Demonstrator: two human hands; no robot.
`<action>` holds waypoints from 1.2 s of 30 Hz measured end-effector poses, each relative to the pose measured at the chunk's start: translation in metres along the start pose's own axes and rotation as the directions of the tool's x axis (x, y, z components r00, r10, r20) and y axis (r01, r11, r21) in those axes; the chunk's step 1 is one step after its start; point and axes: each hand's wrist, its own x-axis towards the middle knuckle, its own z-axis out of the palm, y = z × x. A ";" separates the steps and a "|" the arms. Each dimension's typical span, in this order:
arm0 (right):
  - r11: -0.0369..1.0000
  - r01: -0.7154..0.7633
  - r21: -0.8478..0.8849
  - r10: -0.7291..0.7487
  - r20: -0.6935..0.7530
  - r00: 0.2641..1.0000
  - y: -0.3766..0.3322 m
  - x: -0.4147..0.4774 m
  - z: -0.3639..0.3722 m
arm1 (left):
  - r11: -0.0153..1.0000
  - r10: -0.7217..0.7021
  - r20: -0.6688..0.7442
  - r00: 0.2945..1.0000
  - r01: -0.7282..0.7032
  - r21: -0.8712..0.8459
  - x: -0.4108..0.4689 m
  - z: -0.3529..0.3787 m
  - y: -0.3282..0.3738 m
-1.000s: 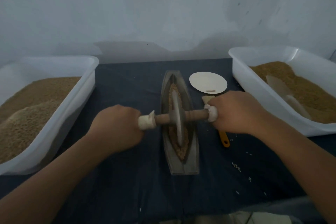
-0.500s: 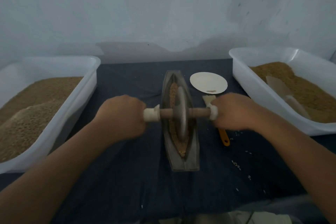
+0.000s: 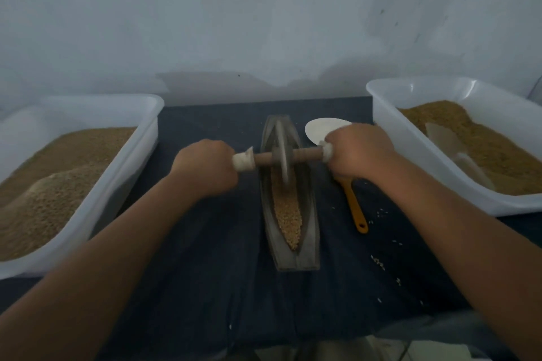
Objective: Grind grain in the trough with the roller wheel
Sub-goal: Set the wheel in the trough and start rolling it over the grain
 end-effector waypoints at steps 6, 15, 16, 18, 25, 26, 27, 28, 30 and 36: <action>0.990 0.033 0.134 -0.072 0.297 0.952 0.011 -0.057 -0.001 | 0.987 0.133 -0.124 0.983 -0.119 0.111 -0.052 0.006 -0.008; 0.990 -0.135 -0.050 0.133 -0.032 0.991 0.000 0.020 0.016 | 0.995 0.023 -0.071 0.997 -0.016 0.096 0.035 -0.022 0.012; 0.993 -0.117 -0.033 0.118 0.014 0.993 0.002 0.015 0.015 | 0.995 0.035 -0.052 0.998 -0.030 0.092 0.027 -0.023 0.013; 0.998 -0.057 0.018 0.054 0.132 0.990 0.005 -0.006 0.010 | 0.991 0.074 -0.032 0.997 -0.070 0.110 -0.002 -0.019 0.012; 0.995 0.054 0.079 -0.073 0.265 0.961 0.006 -0.050 0.003 | 0.992 0.103 -0.070 0.992 -0.097 0.086 -0.059 0.003 -0.005; 0.998 0.048 0.045 -0.056 0.192 0.980 0.004 -0.039 0.005 | 0.995 0.075 -0.043 0.996 -0.072 0.068 -0.047 0.004 -0.003; 0.999 0.025 0.020 -0.027 0.105 0.994 0.001 -0.026 0.009 | 0.998 0.047 -0.027 0.999 -0.045 0.049 -0.031 0.004 -0.001; 1.000 -0.008 0.007 0.008 0.022 1.000 -0.001 -0.013 0.011 | 0.999 0.015 -0.023 1.000 -0.015 0.032 -0.013 0.002 0.001; 0.997 -0.074 -0.021 0.072 -0.083 0.994 -0.003 0.010 0.013 | 0.999 -0.039 -0.030 0.999 0.039 0.006 0.021 -0.004 0.002; 1.000 0.001 -0.009 -0.001 -0.020 1.000 -0.004 -0.007 -0.001 | 1.000 0.003 0.011 1.000 -0.003 -0.017 0.003 -0.001 -0.001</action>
